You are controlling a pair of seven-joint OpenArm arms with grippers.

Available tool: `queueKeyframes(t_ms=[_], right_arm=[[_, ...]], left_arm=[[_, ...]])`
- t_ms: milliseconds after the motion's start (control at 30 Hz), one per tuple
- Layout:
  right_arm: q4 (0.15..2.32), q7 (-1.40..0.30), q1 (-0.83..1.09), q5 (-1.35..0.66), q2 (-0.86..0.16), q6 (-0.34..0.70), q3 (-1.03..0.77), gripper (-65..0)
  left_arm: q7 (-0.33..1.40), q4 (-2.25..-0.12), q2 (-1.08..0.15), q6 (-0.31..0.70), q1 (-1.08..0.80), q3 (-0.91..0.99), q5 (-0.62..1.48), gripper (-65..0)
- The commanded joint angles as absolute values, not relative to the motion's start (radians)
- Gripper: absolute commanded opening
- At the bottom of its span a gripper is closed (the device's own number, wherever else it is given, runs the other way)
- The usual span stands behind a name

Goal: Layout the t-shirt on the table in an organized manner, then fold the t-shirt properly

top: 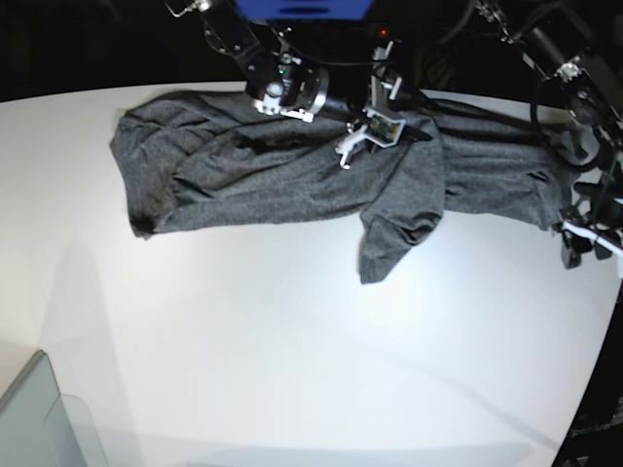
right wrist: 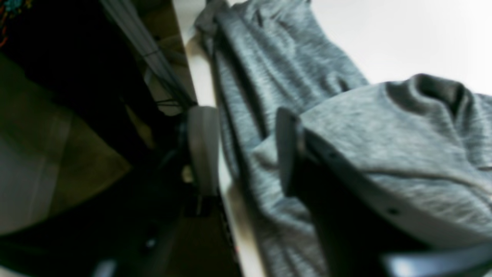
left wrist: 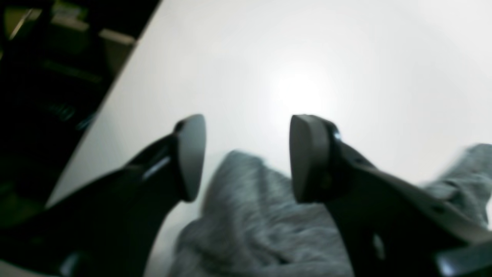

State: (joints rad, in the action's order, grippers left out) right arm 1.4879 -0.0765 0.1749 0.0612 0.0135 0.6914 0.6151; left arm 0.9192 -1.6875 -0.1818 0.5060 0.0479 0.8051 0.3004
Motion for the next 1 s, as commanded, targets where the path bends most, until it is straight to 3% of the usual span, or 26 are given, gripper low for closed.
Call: queueKeyframes(t_ms=[0, 133, 367, 567, 767, 967], right_arm=[[1.523, -0.041, 0.183, 0.041, 0.018, 0.698, 0.619, -35.9], [1.57, -0.042, 0.229, 0.039, 0.015, 0.698, 0.518, -31.7], [1.575, -0.041, 0.285, 0.039, -0.008, 0.698, 0.177, -31.7], [1.575, -0.039, 0.286, 0.035, -0.054, 0.698, -0.015, -31.7], [1.575, -0.042, 0.286, 0.035, -0.051, 0.698, -0.107, -31.7], [1.573, -0.042, 0.294, 0.035, -0.051, 0.698, -0.125, -31.8]], left_arm=[[0.9, -1.722, -0.197, 0.51, 0.062, 0.789, 0.308, -26.3], [0.889, -1.773, -0.156, 0.506, 0.073, 0.656, 0.305, -19.9], [0.888, -1.756, -0.074, 0.498, 0.124, 0.374, 0.295, -17.0], [0.888, -1.643, -0.016, 0.496, 0.16, 0.116, 0.053, -16.9], [0.885, -1.523, 0.12, 0.496, 0.162, 0.101, -0.202, -16.9], [0.765, -1.431, 0.157, 0.496, 0.165, 0.105, -0.237, -17.2]])
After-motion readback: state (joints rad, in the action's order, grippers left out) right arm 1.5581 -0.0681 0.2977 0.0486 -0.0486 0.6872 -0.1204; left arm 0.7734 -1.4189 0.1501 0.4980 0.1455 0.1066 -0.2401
